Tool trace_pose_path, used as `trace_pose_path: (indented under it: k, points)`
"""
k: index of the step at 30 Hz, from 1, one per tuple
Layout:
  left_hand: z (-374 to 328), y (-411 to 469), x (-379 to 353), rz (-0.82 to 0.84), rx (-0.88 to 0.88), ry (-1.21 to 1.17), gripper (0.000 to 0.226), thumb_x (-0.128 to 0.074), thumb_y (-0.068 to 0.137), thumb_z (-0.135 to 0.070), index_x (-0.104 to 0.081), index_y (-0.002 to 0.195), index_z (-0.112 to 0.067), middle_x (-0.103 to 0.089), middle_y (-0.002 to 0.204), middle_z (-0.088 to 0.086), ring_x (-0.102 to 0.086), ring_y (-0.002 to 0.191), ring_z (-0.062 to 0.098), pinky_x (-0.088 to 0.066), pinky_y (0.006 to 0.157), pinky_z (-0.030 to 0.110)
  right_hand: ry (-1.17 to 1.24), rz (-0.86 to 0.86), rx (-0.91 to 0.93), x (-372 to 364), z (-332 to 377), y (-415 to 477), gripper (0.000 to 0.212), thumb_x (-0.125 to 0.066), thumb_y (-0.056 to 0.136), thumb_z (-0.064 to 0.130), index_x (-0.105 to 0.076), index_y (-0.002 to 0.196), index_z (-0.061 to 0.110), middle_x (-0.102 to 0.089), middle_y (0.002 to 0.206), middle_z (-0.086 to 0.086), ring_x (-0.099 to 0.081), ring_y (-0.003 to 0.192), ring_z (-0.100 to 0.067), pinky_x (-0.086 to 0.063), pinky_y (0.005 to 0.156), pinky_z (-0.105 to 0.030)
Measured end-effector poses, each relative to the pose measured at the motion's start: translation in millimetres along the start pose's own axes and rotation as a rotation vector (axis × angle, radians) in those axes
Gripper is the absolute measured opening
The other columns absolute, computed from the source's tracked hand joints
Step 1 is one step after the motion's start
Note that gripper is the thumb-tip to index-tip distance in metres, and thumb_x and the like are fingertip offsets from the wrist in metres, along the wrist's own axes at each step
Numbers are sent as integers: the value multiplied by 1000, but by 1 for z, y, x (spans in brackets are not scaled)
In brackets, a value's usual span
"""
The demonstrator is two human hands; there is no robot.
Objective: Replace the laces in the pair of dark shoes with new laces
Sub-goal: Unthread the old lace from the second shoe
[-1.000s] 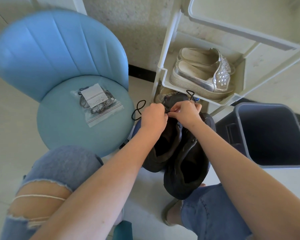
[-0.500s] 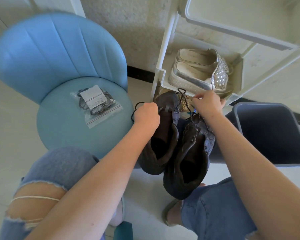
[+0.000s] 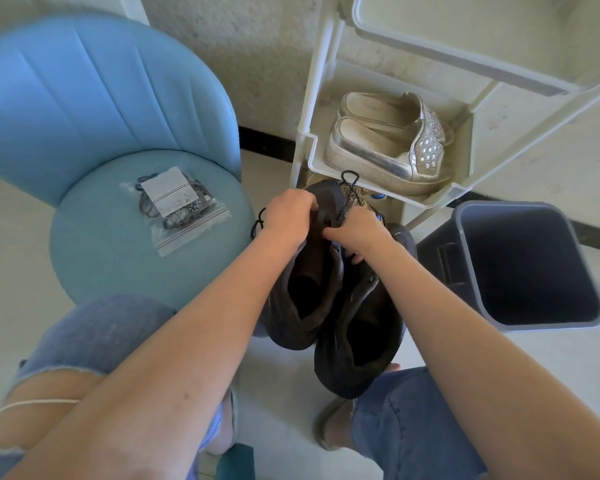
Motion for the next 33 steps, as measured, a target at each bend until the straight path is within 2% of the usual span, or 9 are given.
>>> trace_pose_path:
  k: [2, 7, 11, 16, 20, 23, 25, 28, 33]
  points:
    - [7, 2, 2, 4, 50, -34, 32, -48, 93, -4, -67, 114, -19, -65, 115, 8, -61, 104, 29, -49, 90, 38, 31, -10, -12, 1, 0, 0, 28, -59, 85, 22, -44, 65, 9, -62, 74, -16, -67, 80, -34, -57, 78, -40]
    - [17, -7, -6, -174, 131, -188, 25, -46, 94, -2, -65, 107, -12, -53, 110, 13, -53, 106, 28, -45, 89, 38, 98, 17, -68, 6, -8, 1, 30, -52, 89, 9, -41, 61, 7, -49, 29, 1, -59, 41, -17, -39, 35, -15]
    - [18, -19, -10, -316, 224, -408, 28, -41, 91, 4, -65, 98, -9, -52, 104, 12, -57, 101, 25, -48, 87, 38, 101, -16, -56, 3, -6, 1, 26, -53, 91, 9, -44, 67, 4, -63, 65, -15, -69, 73, -33, -57, 65, -31]
    - [28, -19, -5, -412, 345, -493, 29, -38, 95, 2, -65, 93, -9, -54, 102, 11, -59, 88, 24, -47, 75, 29, 112, 19, -92, 2, -9, 1, 27, -48, 92, 6, -42, 66, 5, -59, 57, -13, -71, 73, -31, -43, 41, -22]
    - [56, -14, 6, -518, 568, -792, 32, -32, 97, 2, -63, 97, -6, -60, 100, 17, -61, 91, 30, -53, 83, 44, 105, -21, -98, 6, -12, 2, 29, -54, 90, 9, -39, 66, 6, -56, 62, -13, -69, 76, -33, -43, 44, -25]
    - [66, -14, 20, -639, 633, -952, 33, -26, 98, 1, -60, 101, 0, -56, 99, 18, -58, 77, 21, -55, 70, 36, 142, -37, -68, 1, -13, 2, 31, -55, 90, 8, -40, 64, 11, -50, 61, -10, -68, 86, -33, -52, 54, -30]
    - [57, -15, 21, -605, 576, -939, 31, -27, 98, 1, -58, 101, -4, -58, 109, 19, -58, 72, 15, -54, 70, 33, 157, -51, -55, 1, -12, 2, 32, -56, 90, 8, -40, 63, 12, -51, 48, -9, -66, 74, -32, -55, 60, -31]
    - [42, -9, 16, -387, 427, -780, 30, -32, 101, -5, -61, 109, -6, -59, 116, 14, -51, 76, 9, -39, 59, 12, 116, 14, -57, 0, -9, 0, 33, -52, 90, 8, -37, 61, 10, -47, 29, -3, -59, 41, -17, -38, 38, -18]
    - [18, -4, 0, -121, 230, -705, 29, -55, 94, -16, -59, 121, -8, -60, 120, 9, -54, 100, 16, -35, 78, 14, 21, -7, -16, -2, -2, -2, 29, -53, 89, 7, -41, 63, 6, -45, 26, 0, -55, 38, -16, -37, 39, -19]
Point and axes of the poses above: each hand's wrist, its own y-axis towards the middle knuckle, its own x-axis out of the back of the hand, z = x × y, the point moved 3 cm from there along y, towards the middle knuckle
